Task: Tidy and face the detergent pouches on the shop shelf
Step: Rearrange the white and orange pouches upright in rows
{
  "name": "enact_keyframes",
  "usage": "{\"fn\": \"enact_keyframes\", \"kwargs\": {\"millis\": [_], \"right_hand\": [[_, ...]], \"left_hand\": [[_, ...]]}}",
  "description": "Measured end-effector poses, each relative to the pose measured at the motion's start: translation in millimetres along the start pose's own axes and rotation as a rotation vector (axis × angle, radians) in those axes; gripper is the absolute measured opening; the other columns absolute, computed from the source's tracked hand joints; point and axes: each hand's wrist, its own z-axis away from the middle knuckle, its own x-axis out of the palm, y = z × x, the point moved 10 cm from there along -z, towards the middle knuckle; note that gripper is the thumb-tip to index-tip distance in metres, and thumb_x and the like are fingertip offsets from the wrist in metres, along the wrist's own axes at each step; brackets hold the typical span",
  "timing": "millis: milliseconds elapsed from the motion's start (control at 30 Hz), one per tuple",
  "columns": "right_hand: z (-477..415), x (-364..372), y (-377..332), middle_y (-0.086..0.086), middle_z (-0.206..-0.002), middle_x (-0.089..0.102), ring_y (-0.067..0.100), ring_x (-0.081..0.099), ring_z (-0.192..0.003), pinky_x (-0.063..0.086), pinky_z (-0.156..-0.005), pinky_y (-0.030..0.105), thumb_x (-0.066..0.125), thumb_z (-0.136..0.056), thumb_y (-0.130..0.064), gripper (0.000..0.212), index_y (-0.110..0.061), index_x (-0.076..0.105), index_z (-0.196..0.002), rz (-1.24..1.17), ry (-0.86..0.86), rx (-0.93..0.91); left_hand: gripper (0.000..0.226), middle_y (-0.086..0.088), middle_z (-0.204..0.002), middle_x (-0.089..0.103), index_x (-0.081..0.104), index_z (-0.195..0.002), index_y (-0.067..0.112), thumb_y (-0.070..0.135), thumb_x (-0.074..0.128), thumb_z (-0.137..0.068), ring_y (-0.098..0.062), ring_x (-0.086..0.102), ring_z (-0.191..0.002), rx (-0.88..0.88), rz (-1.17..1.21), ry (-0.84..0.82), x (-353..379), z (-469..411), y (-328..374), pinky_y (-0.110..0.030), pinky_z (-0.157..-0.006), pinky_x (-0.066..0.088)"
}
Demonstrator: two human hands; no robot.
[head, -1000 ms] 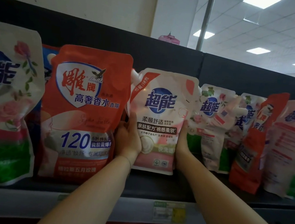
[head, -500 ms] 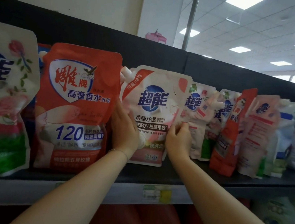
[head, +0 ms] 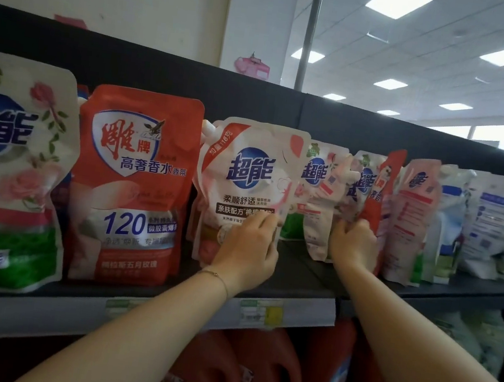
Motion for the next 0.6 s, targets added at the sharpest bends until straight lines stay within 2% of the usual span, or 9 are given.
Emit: {"fn": "enact_keyframes", "kwargs": {"millis": [67,233,333,400,500,600], "right_hand": [[-8.2,-10.5,13.2,0.014,-0.097,0.058,0.027,0.051,-0.079,0.038,-0.068,0.033,0.045,-0.099,-0.033,0.031,-0.003,0.052,-0.105,0.032,0.052,0.059],[-13.1,-17.0,26.7,0.018,-0.098,0.062,0.037,0.061,-0.09,0.043,-0.07,0.036,0.046,-0.099,-0.033,0.031,-0.004,0.053,-0.103,-0.048,0.139,0.096],[-15.0,-21.2,39.0,0.012,-0.089,0.055,0.034,0.059,-0.087,0.041,-0.07,0.035,0.046,-0.099,-0.038,0.034,-0.005,0.053,-0.102,-0.057,0.143,0.139],[-17.5,-20.7,47.4,0.011,-0.086,0.057,0.031,0.057,-0.08,0.043,-0.069,0.034,0.045,-0.098,-0.042,0.042,-0.003,0.058,-0.096,-0.091,0.149,0.167],[-21.9,-14.3,44.7,0.012,-0.082,0.063,0.027,0.057,-0.071,0.043,-0.063,0.031,0.041,-0.1,-0.039,0.045,-0.004,0.065,-0.086,-0.145,0.102,0.098],[-18.5,-14.0,28.5,0.013,-0.074,0.063,0.021,0.053,-0.061,0.033,-0.05,0.024,0.042,-0.1,-0.025,0.04,-0.005,0.06,-0.071,-0.138,0.07,-0.017]], "left_hand": [[0.035,0.003,-0.115,0.052,0.051,-0.122,0.019,0.014,0.052,-0.087,-0.014,0.05,-0.104,0.006,0.032,-0.024,4.9,0.5,2.8,-0.032,-0.088,0.045],[0.029,0.004,-0.111,0.053,0.052,-0.115,0.02,0.016,0.052,-0.086,-0.013,0.047,-0.103,0.006,0.043,-0.064,17.3,1.3,-1.1,-0.036,-0.089,0.045],[0.025,0.007,-0.114,0.052,0.052,-0.114,0.023,0.02,0.051,-0.089,-0.012,0.046,-0.108,0.021,-0.009,-0.067,23.0,1.4,-0.8,-0.037,-0.092,0.041],[0.024,0.009,-0.114,0.051,0.051,-0.113,0.025,0.023,0.05,-0.089,-0.012,0.045,-0.11,0.011,-0.041,-0.08,27.5,1.0,-1.2,-0.037,-0.094,0.037],[0.025,0.01,-0.114,0.05,0.051,-0.112,0.027,0.024,0.05,-0.088,-0.012,0.043,-0.11,0.003,-0.072,-0.093,30.8,0.7,-0.1,-0.035,-0.094,0.034],[0.025,0.011,-0.115,0.05,0.051,-0.114,0.029,0.03,0.051,-0.089,-0.012,0.042,-0.112,-0.014,-0.084,-0.096,31.8,-2.1,0.4,-0.033,-0.095,0.032]]}}
